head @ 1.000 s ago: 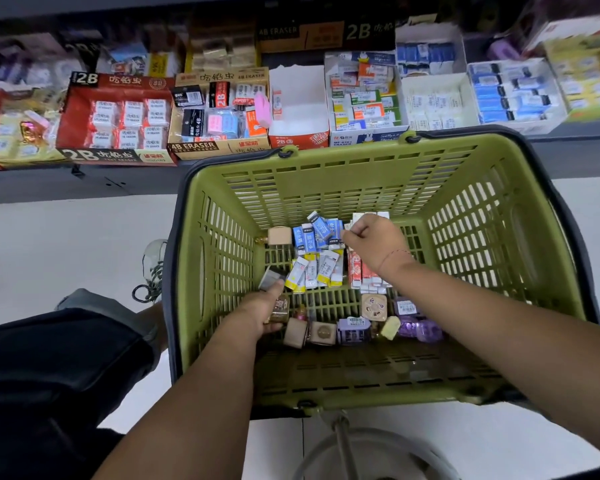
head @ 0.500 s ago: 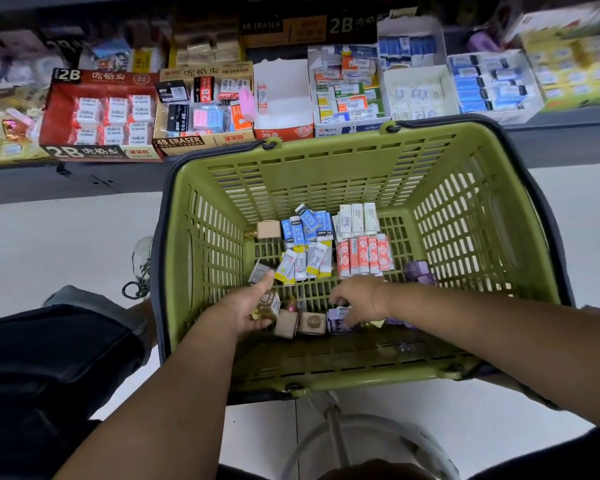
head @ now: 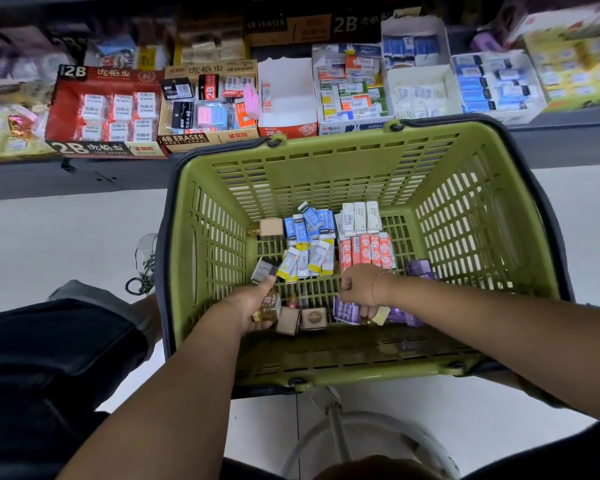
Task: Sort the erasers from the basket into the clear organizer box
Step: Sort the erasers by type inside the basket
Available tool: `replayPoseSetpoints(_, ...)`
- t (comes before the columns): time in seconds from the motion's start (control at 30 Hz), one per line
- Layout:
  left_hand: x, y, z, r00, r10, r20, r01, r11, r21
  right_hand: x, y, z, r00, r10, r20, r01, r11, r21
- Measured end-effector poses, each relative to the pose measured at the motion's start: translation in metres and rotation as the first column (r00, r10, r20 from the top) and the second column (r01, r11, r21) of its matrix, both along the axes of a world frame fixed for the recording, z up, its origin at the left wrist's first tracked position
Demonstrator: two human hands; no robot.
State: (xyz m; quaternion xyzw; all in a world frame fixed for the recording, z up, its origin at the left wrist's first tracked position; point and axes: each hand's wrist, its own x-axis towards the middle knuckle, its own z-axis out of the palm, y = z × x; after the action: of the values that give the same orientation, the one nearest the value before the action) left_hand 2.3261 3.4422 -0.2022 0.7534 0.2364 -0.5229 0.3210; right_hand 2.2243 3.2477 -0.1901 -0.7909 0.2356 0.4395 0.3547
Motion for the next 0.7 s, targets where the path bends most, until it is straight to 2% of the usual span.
replayPoseSetpoints(0.13,-0.001,-0.001,0.002,0.999,-0.009,-0.035,0.009,1.0,-0.005,0.005,0.002,0.01,1.0,-0.024,0.002,0.024,0.999,0.028)
replayPoseSetpoints(0.27,0.0,-0.002,0.003,0.999,0.038,0.004,-0.038,0.999,-0.028,0.014,-0.019,0.023,0.973,-0.23,0.003,0.226,0.961,0.161)
replayPoseSetpoints(0.33,0.001,-0.005,0.005,0.988,0.153,-0.038,-0.156,0.983,-0.099,0.017,-0.035,0.03,0.941,-0.34,0.001,0.331,0.918,0.216)
replayPoseSetpoints(0.4,0.003,-0.008,0.01,0.949,0.282,-0.144,-0.307,0.929,-0.206,0.019,-0.047,0.034,0.894,-0.447,-0.028,0.433,0.847,0.308)
replayPoseSetpoints(0.5,0.005,-0.009,0.015,0.892,0.362,-0.27,-0.439,0.835,-0.33,0.023,-0.047,0.04,0.876,-0.48,-0.05,0.457,0.792,0.404)
replayPoseSetpoints(0.6,0.008,-0.007,0.016,0.88,0.354,-0.318,-0.465,0.779,-0.42,0.033,-0.059,0.052,0.919,-0.395,0.007,0.374,0.874,0.31)
replayPoseSetpoints(0.67,0.01,-0.006,0.014,0.893,0.326,-0.31,-0.44,0.777,-0.451,0.04,-0.088,0.06,0.93,-0.358,0.079,0.348,0.93,0.117)
replayPoseSetpoints(0.7,0.01,-0.005,0.013,0.901,0.313,-0.3,-0.423,0.783,-0.456,0.041,-0.104,0.061,0.914,-0.39,0.112,0.39,0.921,0.023)
